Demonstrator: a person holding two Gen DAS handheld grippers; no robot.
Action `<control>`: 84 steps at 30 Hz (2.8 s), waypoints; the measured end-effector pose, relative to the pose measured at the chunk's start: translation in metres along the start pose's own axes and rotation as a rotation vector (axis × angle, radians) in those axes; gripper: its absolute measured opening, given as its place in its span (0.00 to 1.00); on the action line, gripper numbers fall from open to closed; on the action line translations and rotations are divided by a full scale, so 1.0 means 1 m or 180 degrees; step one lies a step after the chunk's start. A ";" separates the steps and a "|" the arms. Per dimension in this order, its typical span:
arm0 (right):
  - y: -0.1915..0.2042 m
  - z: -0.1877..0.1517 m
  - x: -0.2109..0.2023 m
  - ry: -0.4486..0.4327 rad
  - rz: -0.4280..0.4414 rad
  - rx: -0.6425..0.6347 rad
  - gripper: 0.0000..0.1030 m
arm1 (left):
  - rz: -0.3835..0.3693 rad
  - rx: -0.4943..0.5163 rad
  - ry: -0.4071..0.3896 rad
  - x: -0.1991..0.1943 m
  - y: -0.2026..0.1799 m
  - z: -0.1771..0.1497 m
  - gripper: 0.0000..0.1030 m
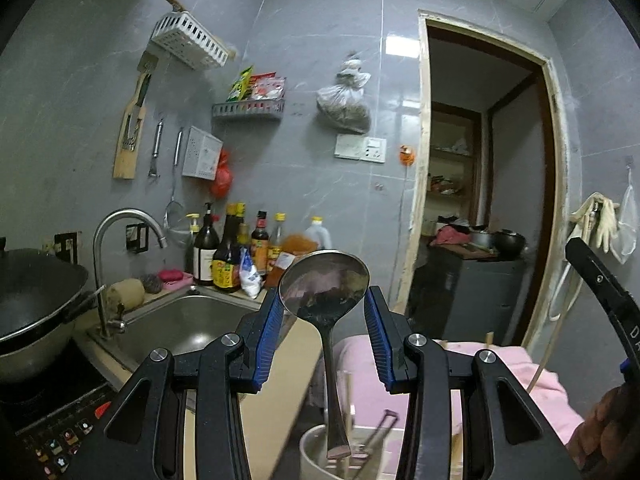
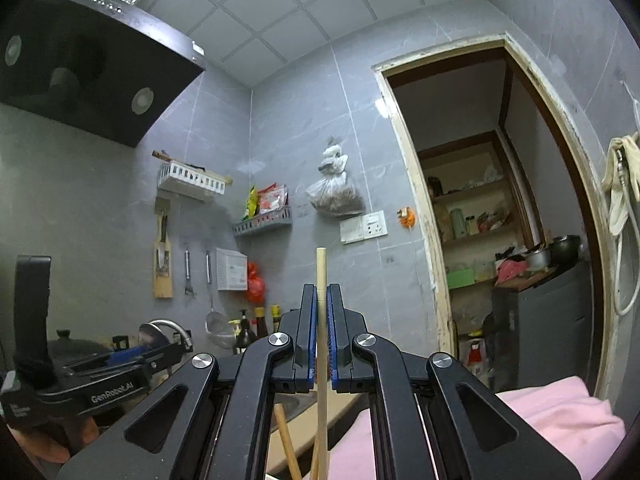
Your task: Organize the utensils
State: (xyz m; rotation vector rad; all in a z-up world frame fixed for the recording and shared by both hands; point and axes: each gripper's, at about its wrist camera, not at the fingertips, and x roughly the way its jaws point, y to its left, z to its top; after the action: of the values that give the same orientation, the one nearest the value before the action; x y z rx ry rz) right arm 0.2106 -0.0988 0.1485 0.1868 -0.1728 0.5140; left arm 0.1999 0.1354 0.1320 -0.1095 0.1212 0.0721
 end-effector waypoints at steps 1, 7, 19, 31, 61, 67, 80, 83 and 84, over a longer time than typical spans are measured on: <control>0.001 -0.004 0.003 0.0022 0.0002 -0.0008 0.03 | 0.0009 -0.0005 0.0017 0.002 0.001 -0.002 0.35; 0.005 -0.023 0.010 0.0149 -0.0026 -0.0108 0.03 | 0.0003 -0.0071 0.0162 0.014 0.004 -0.010 0.35; 0.011 -0.047 0.007 0.0321 -0.0057 -0.0342 0.03 | -0.0247 0.0044 0.0461 0.026 -0.012 -0.029 0.36; 0.003 -0.050 0.002 0.0475 -0.0116 -0.0272 0.14 | -0.0501 0.0039 0.0742 0.024 -0.017 -0.039 0.41; -0.065 -0.007 -0.110 0.0549 -0.0577 -0.0295 0.70 | -0.0878 0.0129 0.0563 -0.054 -0.105 -0.040 0.85; -0.079 -0.008 -0.131 0.0671 -0.0563 -0.0251 0.85 | -0.0870 0.0026 0.0629 -0.064 -0.116 -0.054 0.88; -0.075 -0.017 -0.167 0.0857 -0.0567 -0.0337 1.00 | -0.0764 -0.0217 0.0548 -0.094 -0.106 -0.079 0.97; -0.070 -0.020 -0.175 0.0885 -0.0602 -0.0355 1.00 | -0.0731 -0.0211 0.0559 -0.104 -0.099 -0.085 0.97; -0.069 -0.022 -0.178 0.0894 -0.0615 -0.0358 1.00 | -0.0711 -0.0196 0.0560 -0.107 -0.096 -0.088 0.97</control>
State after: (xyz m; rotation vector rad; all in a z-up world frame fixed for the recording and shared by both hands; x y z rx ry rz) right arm 0.0950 -0.2370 0.0809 0.0198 0.0899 0.3323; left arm 0.0913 0.0235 0.0689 -0.1903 0.2815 -0.1572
